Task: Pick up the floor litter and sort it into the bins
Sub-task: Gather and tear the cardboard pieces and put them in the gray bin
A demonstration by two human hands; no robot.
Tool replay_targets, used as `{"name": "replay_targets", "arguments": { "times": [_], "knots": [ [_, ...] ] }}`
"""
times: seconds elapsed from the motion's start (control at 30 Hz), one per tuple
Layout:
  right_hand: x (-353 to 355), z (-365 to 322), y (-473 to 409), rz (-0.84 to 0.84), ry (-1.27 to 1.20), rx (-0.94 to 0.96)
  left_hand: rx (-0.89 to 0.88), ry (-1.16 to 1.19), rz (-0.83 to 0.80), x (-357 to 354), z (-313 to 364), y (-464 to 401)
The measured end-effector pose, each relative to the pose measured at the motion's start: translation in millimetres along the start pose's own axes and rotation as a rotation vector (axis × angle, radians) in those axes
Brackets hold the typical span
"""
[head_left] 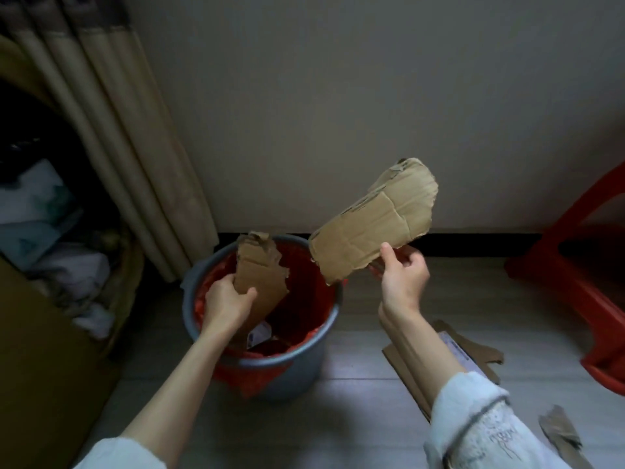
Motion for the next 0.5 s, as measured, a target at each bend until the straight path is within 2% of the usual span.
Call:
{"name": "replay_targets", "arguments": {
  "times": [0.13,0.33,0.43,0.5],
  "knots": [
    [-20,10,12,-0.071,0.095,0.010,0.040,-0.050,-0.112,-8,-24,2],
    [-35,6,26,-0.140,0.264,0.140,0.032,-0.055,-0.065,-16,-33,-5],
    [-38,4,27,-0.167,0.366,0.198,-0.013,-0.103,-0.154,-26,-34,-9],
    [-42,6,27,-0.197,0.467,0.224,-0.052,-0.133,-0.155,-27,-31,-13]
  ]
}}
Point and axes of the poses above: each hand's wrist, its own y-axis away from the middle knuckle, its own x-axis out of the back of the hand, z = x × y, the point moved 7 cm from there along -y, towards the middle knuckle, and after that the axes turned 11 degrees about -x, right-handed, at the moved point
